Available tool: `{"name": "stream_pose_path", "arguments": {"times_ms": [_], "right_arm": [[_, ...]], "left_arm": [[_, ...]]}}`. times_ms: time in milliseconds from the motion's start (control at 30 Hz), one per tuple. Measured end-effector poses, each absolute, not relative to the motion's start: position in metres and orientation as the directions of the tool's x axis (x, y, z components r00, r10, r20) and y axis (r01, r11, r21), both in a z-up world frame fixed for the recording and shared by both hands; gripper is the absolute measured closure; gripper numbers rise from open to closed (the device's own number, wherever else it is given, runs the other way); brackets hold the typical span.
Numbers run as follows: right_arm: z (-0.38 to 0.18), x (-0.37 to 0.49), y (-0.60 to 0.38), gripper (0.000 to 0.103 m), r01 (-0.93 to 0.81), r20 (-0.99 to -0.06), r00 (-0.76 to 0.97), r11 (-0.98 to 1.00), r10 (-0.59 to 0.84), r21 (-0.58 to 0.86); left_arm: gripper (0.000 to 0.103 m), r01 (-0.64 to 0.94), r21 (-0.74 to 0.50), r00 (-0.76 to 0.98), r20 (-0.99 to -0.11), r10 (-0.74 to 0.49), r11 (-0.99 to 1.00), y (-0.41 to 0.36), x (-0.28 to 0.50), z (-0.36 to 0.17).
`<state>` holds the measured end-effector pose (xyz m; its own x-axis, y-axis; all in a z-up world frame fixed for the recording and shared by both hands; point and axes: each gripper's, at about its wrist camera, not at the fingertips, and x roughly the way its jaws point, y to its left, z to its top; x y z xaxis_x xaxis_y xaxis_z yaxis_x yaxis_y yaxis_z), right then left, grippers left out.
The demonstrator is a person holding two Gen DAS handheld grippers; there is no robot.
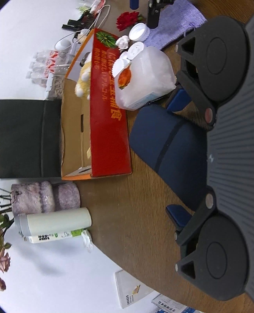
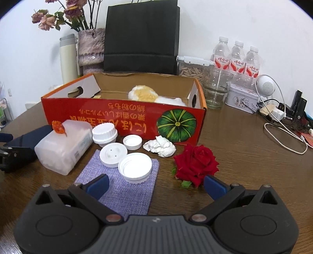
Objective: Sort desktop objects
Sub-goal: 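Grasp the navy pouch with the left gripper while the right gripper grasps the white jar lid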
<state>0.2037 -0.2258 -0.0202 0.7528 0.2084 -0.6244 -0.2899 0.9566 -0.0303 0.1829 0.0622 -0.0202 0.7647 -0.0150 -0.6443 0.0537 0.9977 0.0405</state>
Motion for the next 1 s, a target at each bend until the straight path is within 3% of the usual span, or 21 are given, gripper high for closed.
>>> {"name": "stream_pose_path", "arguments": {"times_ms": [167, 300, 400, 733, 1000], "right_arm": [[-0.021, 0.206, -0.218, 0.004, -0.300, -0.615, 0.761, 0.952, 0.206, -0.052], [-0.020, 0.209, -0.215, 0.015, -0.326, -0.614, 0.753, 0.945, 0.238, -0.034], [-0.021, 0.212, -0.213, 0.017, -0.338, -0.614, 0.750, 0.941, 0.248, -0.033], [-0.026, 0.217, -0.209, 0.055, -0.366, -0.620, 0.732, 0.931, 0.281, -0.010], [-0.027, 0.213, -0.209, 0.064, -0.370, -0.609, 0.740, 0.929, 0.285, -0.015]], "left_arm": [[0.000, 0.077, 0.067, 0.756, -0.654, -0.015, 0.995, 0.057, 0.192, -0.024], [0.000, 0.092, 0.073, 0.745, -0.667, -0.020, 0.993, 0.055, 0.200, -0.028], [0.000, 0.095, 0.057, 0.745, -0.667, -0.033, 0.994, 0.055, 0.204, -0.029], [0.000, 0.093, 0.015, 0.745, -0.665, -0.059, 0.996, 0.058, 0.206, -0.032], [0.005, 0.098, 0.017, 0.757, -0.650, -0.064, 0.995, 0.055, 0.204, -0.033]]}}
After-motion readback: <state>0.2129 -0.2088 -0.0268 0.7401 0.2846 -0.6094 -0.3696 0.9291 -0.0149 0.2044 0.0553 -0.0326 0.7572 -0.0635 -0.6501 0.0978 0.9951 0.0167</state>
